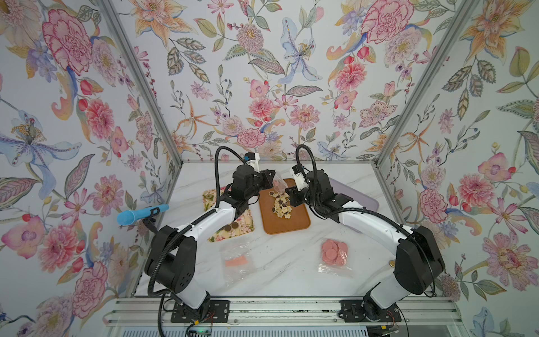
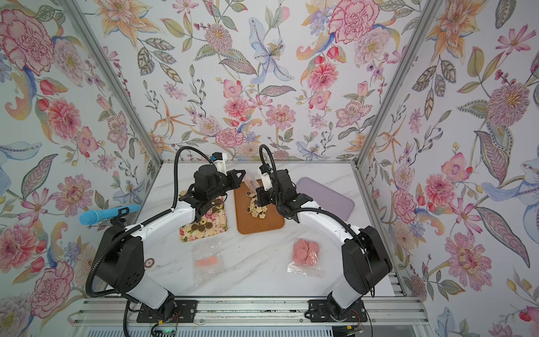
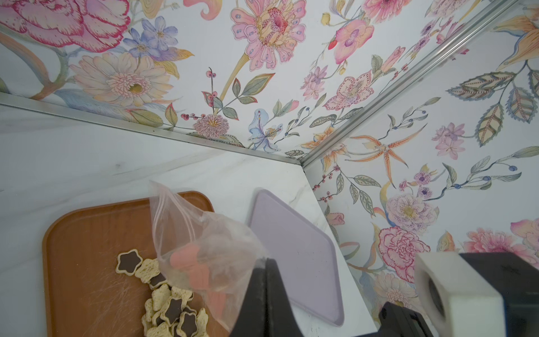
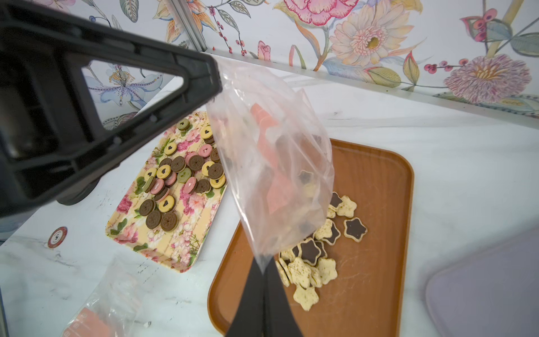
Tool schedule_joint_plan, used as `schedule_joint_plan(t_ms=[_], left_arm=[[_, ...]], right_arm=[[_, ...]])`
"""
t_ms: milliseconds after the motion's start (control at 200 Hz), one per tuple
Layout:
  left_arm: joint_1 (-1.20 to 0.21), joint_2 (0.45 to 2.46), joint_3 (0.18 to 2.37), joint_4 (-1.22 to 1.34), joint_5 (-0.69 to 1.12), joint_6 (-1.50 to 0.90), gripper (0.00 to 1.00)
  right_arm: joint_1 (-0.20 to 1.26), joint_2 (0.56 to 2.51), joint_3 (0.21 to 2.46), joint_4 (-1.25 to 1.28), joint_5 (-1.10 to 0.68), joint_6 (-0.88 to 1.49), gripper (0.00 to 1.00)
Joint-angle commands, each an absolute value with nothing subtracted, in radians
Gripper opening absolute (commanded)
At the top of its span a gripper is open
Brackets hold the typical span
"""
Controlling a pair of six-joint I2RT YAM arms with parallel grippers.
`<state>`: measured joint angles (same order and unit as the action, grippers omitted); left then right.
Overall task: Pour cookies out of the ziploc bag
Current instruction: 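Pour the cookies out of the ziploc bag onto the tray, then place the ziploc bag at the center of the board.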
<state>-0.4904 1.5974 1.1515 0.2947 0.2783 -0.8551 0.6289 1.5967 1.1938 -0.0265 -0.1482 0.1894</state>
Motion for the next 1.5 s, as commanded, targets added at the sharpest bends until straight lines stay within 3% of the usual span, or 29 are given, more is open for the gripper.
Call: schedule_joint_plan(t_ms=[0,90,125,210,365,415,446,461,636,831,1136,1497], left_arm=[[-0.488,1.513,1.160,0.249,0.277,-0.784,0.00],[-0.496,1.467,1.136,0.235,0.289,-0.783,0.00],[-0.503,1.439,1.127,0.214,0.284,-0.774,0.00],[-0.520,1.363,1.100,0.151,0.267,-0.744,0.00],[-0.542,1.236,1.062,-0.052,0.211,-0.682,0.00],[-0.550,1.186,1.044,-0.107,0.181,-0.671,0.00],[-0.555,1.158,1.033,-0.140,0.164,-0.669,0.00],[-0.556,1.139,1.028,-0.157,0.155,-0.669,0.00],[-0.624,0.994,1.031,-0.408,0.019,-0.656,0.00],[-0.814,0.954,1.034,-0.620,-0.109,-0.711,0.00],[-1.115,1.086,0.864,-0.513,-0.153,-0.893,0.00],[-1.167,1.328,0.834,-0.285,0.014,-0.913,0.00]], right_arm=[[0.636,1.535,1.168,0.005,-0.196,0.168,0.00],[0.643,1.506,1.126,0.048,-0.266,0.161,0.00],[0.643,1.491,1.107,0.060,-0.288,0.160,0.05],[0.672,1.454,1.054,0.075,-0.334,0.149,0.35],[0.670,1.375,0.989,0.012,-0.321,0.093,0.58],[0.667,1.344,0.971,-0.012,-0.305,0.077,0.76],[0.664,1.322,0.956,-0.022,-0.300,0.069,0.97],[0.662,1.311,0.948,-0.025,-0.295,0.064,1.00],[0.612,1.158,0.844,-0.069,-0.214,0.075,1.00],[0.557,0.950,0.722,-0.099,-0.153,0.115,1.00],[0.496,0.745,0.613,-0.163,-0.163,0.184,1.00],[0.475,0.669,0.579,-0.168,-0.136,0.187,1.00]])
